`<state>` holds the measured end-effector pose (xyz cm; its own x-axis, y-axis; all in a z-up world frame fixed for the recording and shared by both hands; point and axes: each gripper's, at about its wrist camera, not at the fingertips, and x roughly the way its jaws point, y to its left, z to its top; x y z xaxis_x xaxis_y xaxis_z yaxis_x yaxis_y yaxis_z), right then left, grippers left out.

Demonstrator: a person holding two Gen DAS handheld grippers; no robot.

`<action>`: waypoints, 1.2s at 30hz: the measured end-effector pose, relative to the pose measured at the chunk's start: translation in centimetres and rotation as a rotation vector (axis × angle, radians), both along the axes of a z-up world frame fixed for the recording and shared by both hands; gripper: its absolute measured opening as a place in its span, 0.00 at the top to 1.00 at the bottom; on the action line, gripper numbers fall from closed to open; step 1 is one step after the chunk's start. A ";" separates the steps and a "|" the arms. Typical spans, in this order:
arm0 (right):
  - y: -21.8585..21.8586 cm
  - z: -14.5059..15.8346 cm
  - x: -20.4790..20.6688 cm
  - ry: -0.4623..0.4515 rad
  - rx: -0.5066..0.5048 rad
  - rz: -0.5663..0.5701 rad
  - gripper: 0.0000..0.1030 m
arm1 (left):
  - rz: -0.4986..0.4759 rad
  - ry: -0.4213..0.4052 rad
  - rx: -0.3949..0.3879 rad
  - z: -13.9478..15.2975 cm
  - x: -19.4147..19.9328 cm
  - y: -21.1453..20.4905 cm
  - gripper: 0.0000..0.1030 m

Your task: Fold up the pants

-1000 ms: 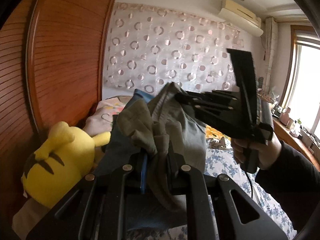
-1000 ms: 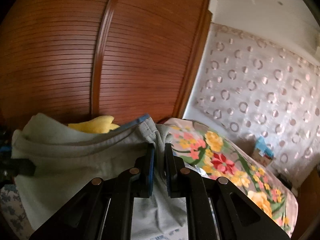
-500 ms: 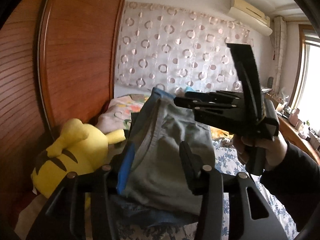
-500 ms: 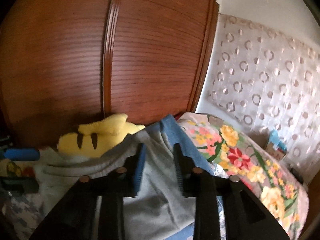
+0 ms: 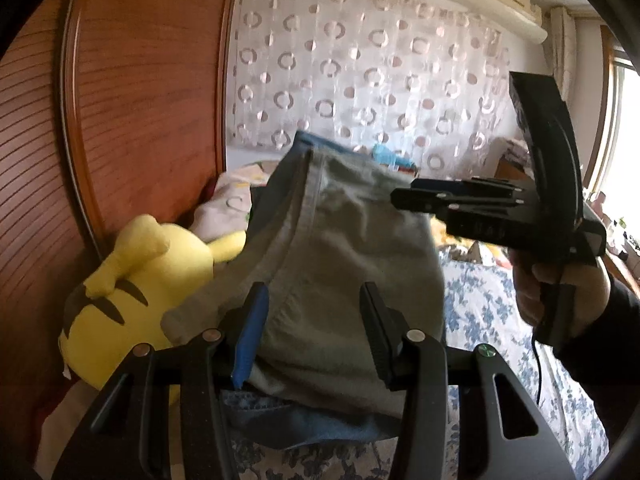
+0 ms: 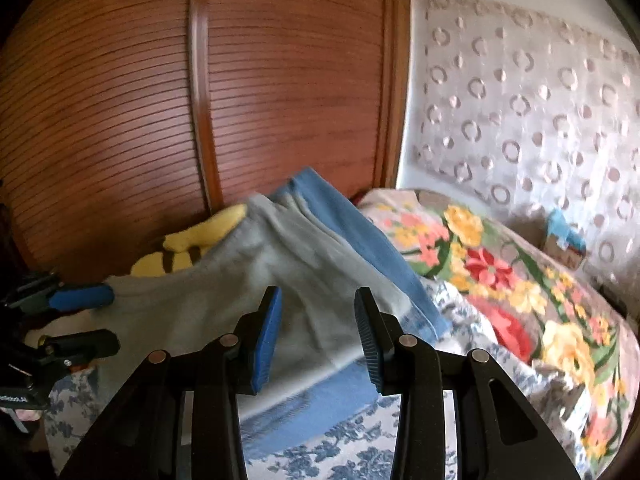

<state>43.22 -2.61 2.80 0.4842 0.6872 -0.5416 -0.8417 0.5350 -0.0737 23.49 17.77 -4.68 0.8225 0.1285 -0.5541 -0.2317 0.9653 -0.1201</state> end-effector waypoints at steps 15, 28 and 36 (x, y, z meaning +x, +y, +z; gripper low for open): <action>2.6 -0.2 -0.3 0.024 0.010 -0.089 0.62 | -0.017 0.036 0.006 -0.6 0.1 0.0 0.53; 0.9 -0.9 -1.4 0.028 0.042 -0.057 0.62 | -0.018 0.036 0.021 -0.1 -0.5 0.1 0.16; -0.1 -0.9 -2.3 0.064 0.074 -0.092 0.62 | 0.002 0.046 0.028 0.3 -0.8 0.4 0.15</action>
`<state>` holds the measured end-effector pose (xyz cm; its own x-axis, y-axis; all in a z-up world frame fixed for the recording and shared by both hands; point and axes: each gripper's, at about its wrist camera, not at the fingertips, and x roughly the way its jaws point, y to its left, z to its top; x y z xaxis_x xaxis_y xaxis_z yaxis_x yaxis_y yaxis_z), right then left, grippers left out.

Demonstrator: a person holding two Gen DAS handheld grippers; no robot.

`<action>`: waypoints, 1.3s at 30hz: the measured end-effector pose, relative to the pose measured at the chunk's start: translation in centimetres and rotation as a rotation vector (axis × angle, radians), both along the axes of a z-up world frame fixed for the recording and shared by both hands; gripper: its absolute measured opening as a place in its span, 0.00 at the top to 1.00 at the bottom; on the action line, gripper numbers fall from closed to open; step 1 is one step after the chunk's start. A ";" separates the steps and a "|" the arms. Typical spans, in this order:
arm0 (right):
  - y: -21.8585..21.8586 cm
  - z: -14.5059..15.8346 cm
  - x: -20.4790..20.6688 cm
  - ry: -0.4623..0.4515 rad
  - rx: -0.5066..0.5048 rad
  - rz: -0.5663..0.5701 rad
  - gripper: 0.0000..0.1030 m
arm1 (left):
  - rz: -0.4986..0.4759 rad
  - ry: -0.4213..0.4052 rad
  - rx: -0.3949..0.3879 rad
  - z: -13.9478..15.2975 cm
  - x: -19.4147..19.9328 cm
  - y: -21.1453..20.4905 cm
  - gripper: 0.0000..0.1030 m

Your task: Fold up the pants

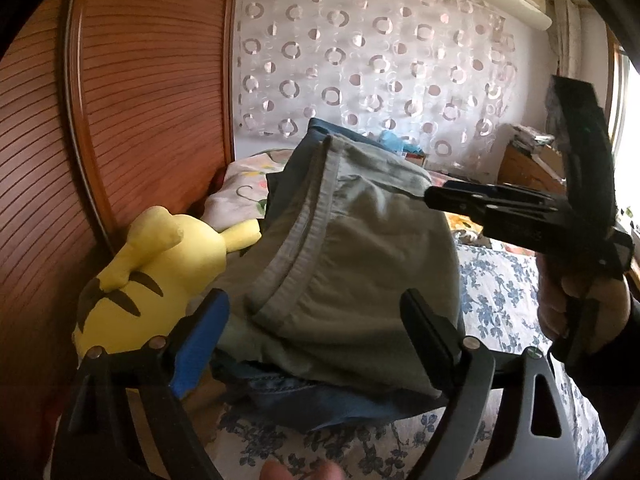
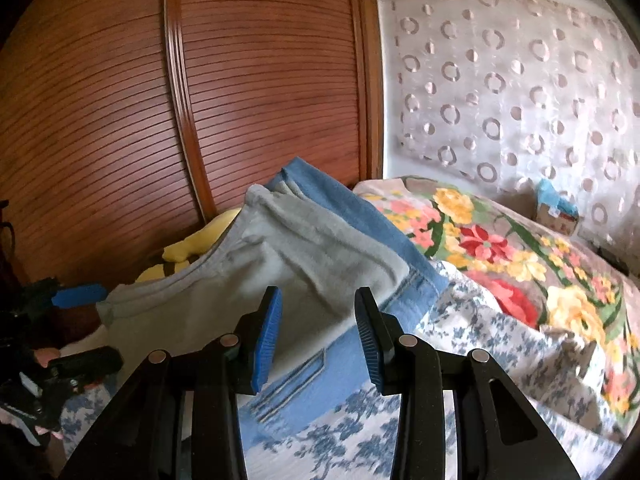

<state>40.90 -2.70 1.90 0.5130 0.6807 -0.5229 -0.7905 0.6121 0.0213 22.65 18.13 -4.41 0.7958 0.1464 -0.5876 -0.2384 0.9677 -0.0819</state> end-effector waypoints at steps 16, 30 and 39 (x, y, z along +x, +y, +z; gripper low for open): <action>-3.3 2.6 -8.3 -0.037 0.034 -0.075 0.62 | 0.014 -0.050 0.046 3.1 -3.9 -1.5 0.15; -8.1 4.0 -16.3 -0.063 0.072 -0.168 0.56 | -0.055 -0.089 0.066 5.5 -7.8 -5.4 0.15; -10.3 4.7 -20.8 -0.098 0.092 -0.223 0.53 | -0.110 -0.114 0.074 6.9 -9.9 -8.5 0.15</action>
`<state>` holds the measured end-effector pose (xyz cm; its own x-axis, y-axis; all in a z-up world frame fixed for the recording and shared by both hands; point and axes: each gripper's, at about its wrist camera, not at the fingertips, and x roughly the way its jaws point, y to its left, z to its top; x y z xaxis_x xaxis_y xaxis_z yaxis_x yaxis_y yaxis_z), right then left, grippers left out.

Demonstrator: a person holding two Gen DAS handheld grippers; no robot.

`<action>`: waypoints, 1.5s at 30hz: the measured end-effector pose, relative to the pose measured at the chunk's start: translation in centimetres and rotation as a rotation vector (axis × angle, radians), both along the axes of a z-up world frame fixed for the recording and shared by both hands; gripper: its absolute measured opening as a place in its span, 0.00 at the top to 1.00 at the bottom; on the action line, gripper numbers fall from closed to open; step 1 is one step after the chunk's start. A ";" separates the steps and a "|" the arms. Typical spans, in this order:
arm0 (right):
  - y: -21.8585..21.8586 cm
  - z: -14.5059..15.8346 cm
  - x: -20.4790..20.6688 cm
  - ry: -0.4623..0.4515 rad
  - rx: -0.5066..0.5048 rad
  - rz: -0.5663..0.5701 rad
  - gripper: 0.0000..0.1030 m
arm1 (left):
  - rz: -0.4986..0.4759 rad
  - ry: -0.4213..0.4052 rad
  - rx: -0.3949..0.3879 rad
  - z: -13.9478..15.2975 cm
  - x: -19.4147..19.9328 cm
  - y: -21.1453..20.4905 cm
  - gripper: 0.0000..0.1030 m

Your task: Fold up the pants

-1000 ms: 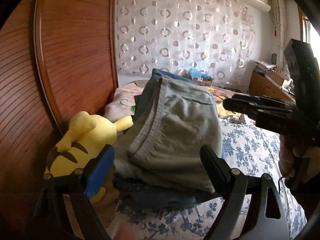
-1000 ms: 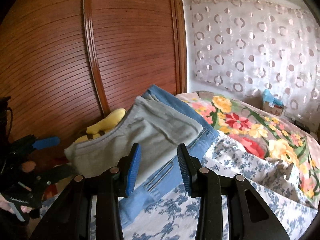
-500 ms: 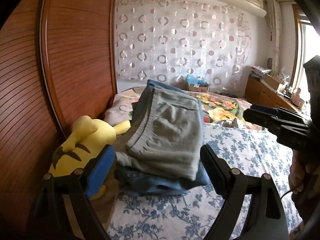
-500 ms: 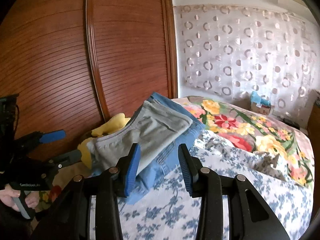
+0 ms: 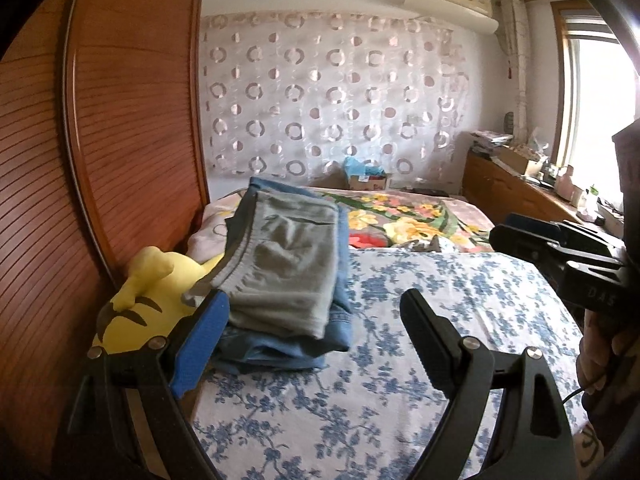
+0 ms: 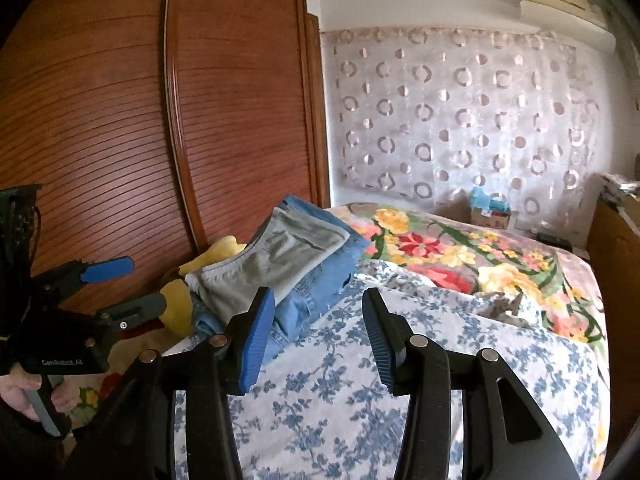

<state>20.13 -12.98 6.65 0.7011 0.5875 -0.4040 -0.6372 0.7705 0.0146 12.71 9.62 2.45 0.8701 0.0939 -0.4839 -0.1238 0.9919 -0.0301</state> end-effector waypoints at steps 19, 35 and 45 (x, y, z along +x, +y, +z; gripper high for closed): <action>-4.8 -0.9 -6.5 0.021 0.034 -0.171 0.35 | -0.123 -0.008 0.012 0.3 -3.3 -6.1 0.15; -7.9 1.2 -13.5 -0.033 0.053 -0.372 0.25 | -0.188 -0.060 0.007 2.4 -7.1 -9.7 0.15; -8.5 1.8 -18.1 -0.106 0.091 -0.433 0.25 | -0.189 -0.115 0.013 5.2 -10.2 -10.5 0.15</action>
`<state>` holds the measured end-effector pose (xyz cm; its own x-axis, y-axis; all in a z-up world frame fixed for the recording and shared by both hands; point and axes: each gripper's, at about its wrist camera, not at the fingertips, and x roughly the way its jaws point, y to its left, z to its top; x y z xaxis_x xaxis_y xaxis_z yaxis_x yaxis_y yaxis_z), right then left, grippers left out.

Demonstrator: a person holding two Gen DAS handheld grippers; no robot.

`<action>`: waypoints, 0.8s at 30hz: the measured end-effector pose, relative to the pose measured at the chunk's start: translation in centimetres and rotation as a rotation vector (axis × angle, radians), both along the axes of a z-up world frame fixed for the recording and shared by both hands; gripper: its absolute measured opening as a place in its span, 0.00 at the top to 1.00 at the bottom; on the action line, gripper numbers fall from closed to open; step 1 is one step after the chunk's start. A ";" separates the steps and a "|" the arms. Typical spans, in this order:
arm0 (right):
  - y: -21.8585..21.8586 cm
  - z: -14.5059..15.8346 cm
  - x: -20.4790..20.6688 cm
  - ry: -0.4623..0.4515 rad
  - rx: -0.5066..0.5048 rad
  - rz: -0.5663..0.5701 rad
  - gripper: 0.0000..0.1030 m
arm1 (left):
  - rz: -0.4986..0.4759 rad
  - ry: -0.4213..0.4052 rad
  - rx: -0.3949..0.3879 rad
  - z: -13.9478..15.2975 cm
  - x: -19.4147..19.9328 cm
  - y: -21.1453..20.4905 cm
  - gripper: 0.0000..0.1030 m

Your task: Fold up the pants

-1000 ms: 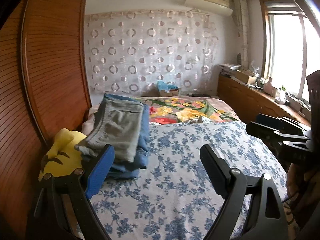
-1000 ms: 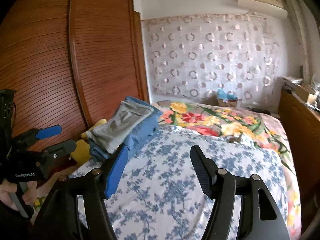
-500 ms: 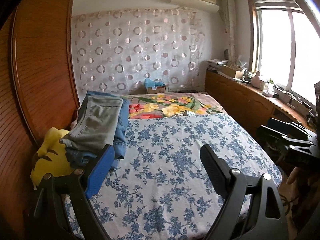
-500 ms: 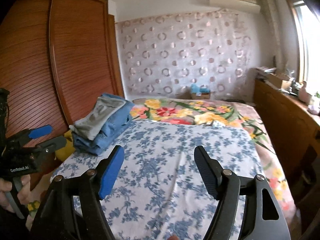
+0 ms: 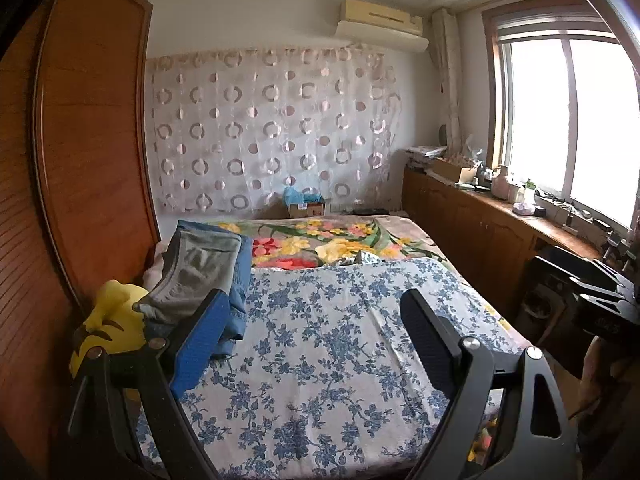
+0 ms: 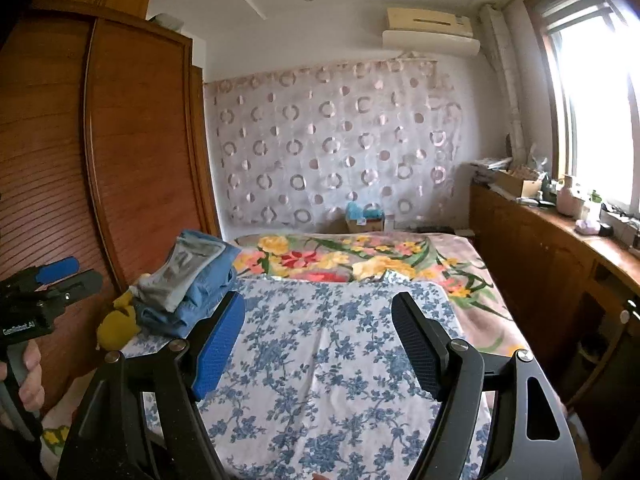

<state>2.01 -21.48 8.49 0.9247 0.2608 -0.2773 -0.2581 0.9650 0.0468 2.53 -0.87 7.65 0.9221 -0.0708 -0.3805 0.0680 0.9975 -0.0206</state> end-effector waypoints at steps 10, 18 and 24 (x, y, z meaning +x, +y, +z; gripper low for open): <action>-0.5 -0.9 0.2 -0.008 0.004 -0.021 0.25 | 0.005 0.002 0.002 0.0 -0.3 -0.1 0.15; -0.7 -0.8 0.4 -0.008 -0.002 -0.031 0.25 | 0.006 0.004 0.003 -0.2 -0.4 -0.2 0.15; -0.7 -0.7 0.4 -0.009 -0.005 -0.032 0.25 | 0.006 0.003 0.003 -0.1 -0.4 -0.2 0.15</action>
